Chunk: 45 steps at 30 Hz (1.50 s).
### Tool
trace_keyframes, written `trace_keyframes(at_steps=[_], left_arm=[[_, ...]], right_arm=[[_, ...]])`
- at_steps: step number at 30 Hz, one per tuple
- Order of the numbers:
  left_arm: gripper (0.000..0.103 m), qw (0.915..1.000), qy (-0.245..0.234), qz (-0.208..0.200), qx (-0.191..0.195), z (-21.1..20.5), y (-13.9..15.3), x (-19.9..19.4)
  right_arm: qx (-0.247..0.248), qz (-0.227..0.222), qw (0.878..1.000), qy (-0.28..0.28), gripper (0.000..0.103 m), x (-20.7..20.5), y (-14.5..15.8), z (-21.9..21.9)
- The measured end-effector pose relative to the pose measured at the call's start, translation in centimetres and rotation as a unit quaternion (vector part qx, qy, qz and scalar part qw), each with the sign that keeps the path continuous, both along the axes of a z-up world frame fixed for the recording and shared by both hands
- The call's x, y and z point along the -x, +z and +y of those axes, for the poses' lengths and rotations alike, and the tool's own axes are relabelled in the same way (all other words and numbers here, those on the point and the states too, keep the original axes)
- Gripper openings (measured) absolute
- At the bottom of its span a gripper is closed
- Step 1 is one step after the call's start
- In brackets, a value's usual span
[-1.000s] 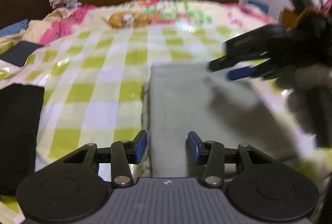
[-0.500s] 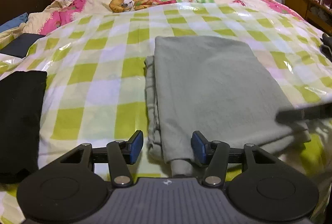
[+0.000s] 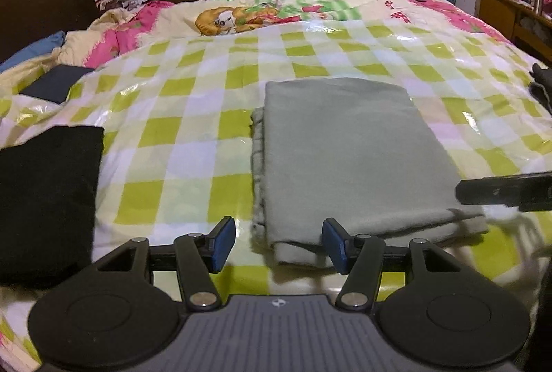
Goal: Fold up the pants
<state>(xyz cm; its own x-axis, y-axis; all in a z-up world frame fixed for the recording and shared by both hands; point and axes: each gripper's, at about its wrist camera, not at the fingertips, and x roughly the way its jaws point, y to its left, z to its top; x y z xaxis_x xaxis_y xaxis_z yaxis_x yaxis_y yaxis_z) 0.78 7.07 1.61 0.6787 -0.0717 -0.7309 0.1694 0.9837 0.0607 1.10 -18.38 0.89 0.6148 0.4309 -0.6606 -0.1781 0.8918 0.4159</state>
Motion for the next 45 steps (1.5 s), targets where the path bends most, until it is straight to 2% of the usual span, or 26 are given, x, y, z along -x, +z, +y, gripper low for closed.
trace_keyframes(at_steps=[5, 13, 20, 26, 31, 35, 38, 41, 42, 45], left_arm=[[0.069, 0.9999, -0.001, 0.01, -0.001, -0.6, -0.5, 0.8], [0.07, 0.9998, -0.011, -0.006, -0.014, -0.5, 0.2, 0.7], [0.07, 0.9995, -0.021, -0.008, -0.02, 0.1, -0.1, -1.4], [0.071, 0.9993, -0.035, 0.002, -0.015, 0.3, -1.3, -3.8], [0.08, 0.9985, -0.045, 0.027, 0.017, 1.2, -3.1, -5.6], [0.087, 0.9964, -0.054, 0.043, 0.048, 2.3, -3.8, -6.5], [0.089, 0.9948, -0.06, 0.048, 0.066, 3.3, -3.7, -6.9], [0.088, 0.9906, -0.048, 0.048, 0.118, 4.6, -2.5, -7.3], [0.089, 0.9908, -0.049, 0.039, 0.12, 4.7, -1.9, -7.2], [0.09, 0.9946, -0.054, 0.037, 0.081, 4.2, -2.1, -8.2]], right_arm=[[0.003, 0.006, 1.0, -0.005, 0.052, 0.9, -0.3, 0.1], [0.016, -0.009, 1.0, -0.006, 0.052, 1.4, 0.7, 0.1], [0.041, -0.005, 0.999, -0.011, 0.052, -0.7, 0.5, 0.4], [0.042, 0.01, 0.999, -0.016, 0.052, -3.7, -0.5, 0.6], [0.017, 0.041, 0.999, -0.013, 0.055, -5.6, -2.3, 0.5], [0.001, 0.04, 0.999, -0.006, 0.06, -6.5, -2.8, 0.4], [-0.039, 0.045, 0.998, 0.002, 0.062, -7.1, -3.0, -0.1], [-0.053, 0.048, 0.997, 0.007, 0.062, -8.0, -3.5, -0.1], [-0.06, 0.048, 0.997, 0.007, 0.062, -8.2, -3.6, -0.2], [-0.076, 0.049, 0.996, 0.011, 0.061, -8.7, -3.8, -0.1]])
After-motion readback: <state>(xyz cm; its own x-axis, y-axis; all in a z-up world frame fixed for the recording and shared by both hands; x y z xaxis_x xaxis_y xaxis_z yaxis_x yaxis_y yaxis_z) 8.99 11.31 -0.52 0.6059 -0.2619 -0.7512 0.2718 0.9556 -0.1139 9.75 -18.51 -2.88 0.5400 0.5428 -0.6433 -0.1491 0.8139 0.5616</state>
